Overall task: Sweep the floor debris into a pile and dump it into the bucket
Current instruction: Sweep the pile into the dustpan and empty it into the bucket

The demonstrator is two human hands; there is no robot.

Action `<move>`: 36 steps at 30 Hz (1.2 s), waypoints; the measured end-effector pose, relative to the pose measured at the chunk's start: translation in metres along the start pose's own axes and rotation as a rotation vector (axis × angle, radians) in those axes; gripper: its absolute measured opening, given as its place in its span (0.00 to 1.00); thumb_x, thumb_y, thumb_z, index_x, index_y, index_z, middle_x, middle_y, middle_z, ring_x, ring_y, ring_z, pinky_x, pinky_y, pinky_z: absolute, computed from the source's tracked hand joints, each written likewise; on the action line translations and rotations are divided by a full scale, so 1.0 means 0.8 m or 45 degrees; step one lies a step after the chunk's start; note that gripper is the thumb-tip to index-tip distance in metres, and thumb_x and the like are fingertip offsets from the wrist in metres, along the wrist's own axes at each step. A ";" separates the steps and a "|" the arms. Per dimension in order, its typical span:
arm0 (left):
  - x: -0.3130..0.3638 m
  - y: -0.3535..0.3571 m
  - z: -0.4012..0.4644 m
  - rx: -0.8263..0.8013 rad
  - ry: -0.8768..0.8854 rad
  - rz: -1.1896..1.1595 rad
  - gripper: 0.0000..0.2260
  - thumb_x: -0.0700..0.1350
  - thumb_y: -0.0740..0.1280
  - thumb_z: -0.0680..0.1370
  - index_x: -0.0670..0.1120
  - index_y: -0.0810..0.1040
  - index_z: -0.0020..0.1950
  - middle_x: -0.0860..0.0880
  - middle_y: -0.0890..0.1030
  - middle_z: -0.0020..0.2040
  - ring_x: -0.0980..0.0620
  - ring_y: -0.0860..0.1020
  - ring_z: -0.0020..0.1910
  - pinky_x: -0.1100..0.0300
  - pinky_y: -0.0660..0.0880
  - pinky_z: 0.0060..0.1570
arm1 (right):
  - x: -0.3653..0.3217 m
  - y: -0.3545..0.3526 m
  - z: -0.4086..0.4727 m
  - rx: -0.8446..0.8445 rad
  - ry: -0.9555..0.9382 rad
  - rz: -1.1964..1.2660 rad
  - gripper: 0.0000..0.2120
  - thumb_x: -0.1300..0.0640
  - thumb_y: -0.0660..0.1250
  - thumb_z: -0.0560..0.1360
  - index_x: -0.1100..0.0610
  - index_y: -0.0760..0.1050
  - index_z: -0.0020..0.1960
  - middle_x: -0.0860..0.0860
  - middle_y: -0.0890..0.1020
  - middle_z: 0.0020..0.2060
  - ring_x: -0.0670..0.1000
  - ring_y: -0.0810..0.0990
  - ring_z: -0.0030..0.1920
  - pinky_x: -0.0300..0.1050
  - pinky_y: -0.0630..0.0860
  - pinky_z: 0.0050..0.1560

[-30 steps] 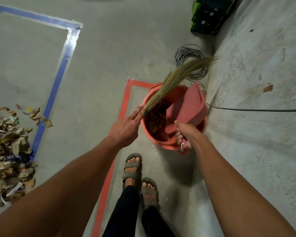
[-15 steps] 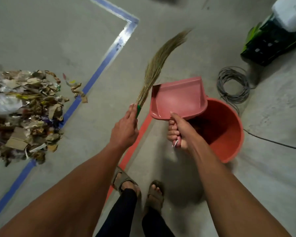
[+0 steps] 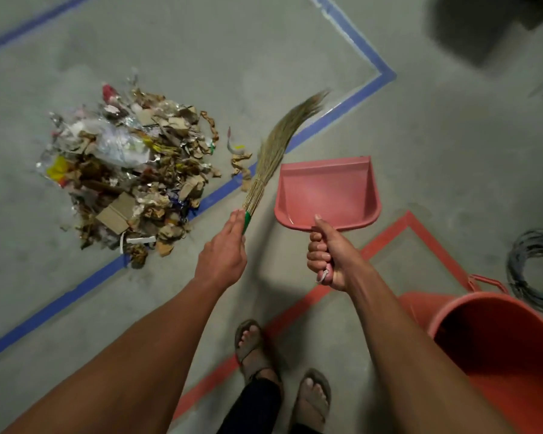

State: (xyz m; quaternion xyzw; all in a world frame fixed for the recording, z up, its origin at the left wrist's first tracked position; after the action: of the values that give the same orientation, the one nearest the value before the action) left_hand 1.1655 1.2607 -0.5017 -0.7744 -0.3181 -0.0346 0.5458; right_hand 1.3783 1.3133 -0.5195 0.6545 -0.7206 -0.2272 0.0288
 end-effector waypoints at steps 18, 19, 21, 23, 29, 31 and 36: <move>-0.080 0.102 0.170 -0.015 -0.418 -0.309 0.28 0.45 0.57 0.86 0.57 0.53 0.85 0.56 0.56 0.84 0.40 0.73 0.72 0.43 0.72 0.70 | -0.103 0.058 0.232 -0.083 0.150 -0.281 0.22 0.39 0.66 0.81 0.50 0.64 0.36 0.45 0.57 0.25 0.43 0.54 0.20 0.37 0.55 0.16; -0.080 0.124 0.188 -0.038 -0.426 -0.338 0.28 0.45 0.58 0.86 0.57 0.53 0.85 0.56 0.56 0.84 0.40 0.73 0.73 0.43 0.71 0.70 | -0.109 0.051 0.251 -0.081 0.154 -0.291 0.22 0.40 0.65 0.82 0.50 0.64 0.36 0.45 0.57 0.25 0.43 0.54 0.20 0.37 0.54 0.16; -0.083 0.167 0.221 -0.095 -0.456 -0.372 0.28 0.44 0.58 0.85 0.57 0.54 0.84 0.55 0.56 0.84 0.41 0.71 0.74 0.43 0.71 0.71 | -0.116 0.035 0.291 -0.070 0.184 -0.299 0.23 0.40 0.65 0.82 0.50 0.64 0.35 0.44 0.56 0.25 0.42 0.54 0.20 0.36 0.53 0.16; -0.092 0.199 0.241 -0.155 -0.514 -0.383 0.28 0.43 0.59 0.85 0.56 0.55 0.84 0.54 0.57 0.84 0.41 0.71 0.75 0.44 0.70 0.72 | -0.114 0.021 0.322 -0.074 0.215 -0.315 0.23 0.41 0.65 0.82 0.50 0.63 0.35 0.44 0.56 0.25 0.43 0.53 0.21 0.36 0.53 0.16; -0.149 0.199 0.229 -0.117 -0.797 -0.325 0.31 0.43 0.58 0.84 0.56 0.50 0.85 0.57 0.52 0.85 0.39 0.75 0.68 0.41 0.75 0.65 | -0.087 0.003 0.363 -0.041 0.273 -0.399 0.21 0.41 0.66 0.82 0.50 0.63 0.36 0.45 0.55 0.28 0.43 0.53 0.22 0.37 0.52 0.18; -0.164 0.178 0.215 -0.059 -0.839 -0.298 0.31 0.44 0.57 0.85 0.54 0.47 0.85 0.55 0.50 0.85 0.39 0.76 0.67 0.42 0.76 0.63 | -0.079 0.009 0.361 -0.029 0.298 -0.432 0.21 0.41 0.66 0.81 0.50 0.64 0.37 0.46 0.55 0.29 0.43 0.54 0.23 0.37 0.53 0.18; -0.158 0.131 0.193 0.070 -0.731 -0.256 0.30 0.45 0.56 0.86 0.53 0.45 0.85 0.55 0.48 0.85 0.41 0.81 0.58 0.44 0.79 0.55 | -0.083 0.045 0.338 -0.020 0.331 -0.486 0.21 0.43 0.65 0.83 0.50 0.64 0.37 0.46 0.58 0.27 0.43 0.55 0.22 0.36 0.54 0.18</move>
State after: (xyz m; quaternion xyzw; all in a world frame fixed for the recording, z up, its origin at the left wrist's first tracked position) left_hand 1.0752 1.3157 -0.7009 -0.7021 -0.5353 0.1405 0.4480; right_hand 1.2627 1.4564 -0.7312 0.8025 -0.5720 -0.1480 0.0829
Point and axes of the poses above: each hand's wrist, its own z-axis towards the middle knuckle, its own y-axis out of the palm, x = y × z, the point moved 9 cm from there along z, towards the middle knuckle
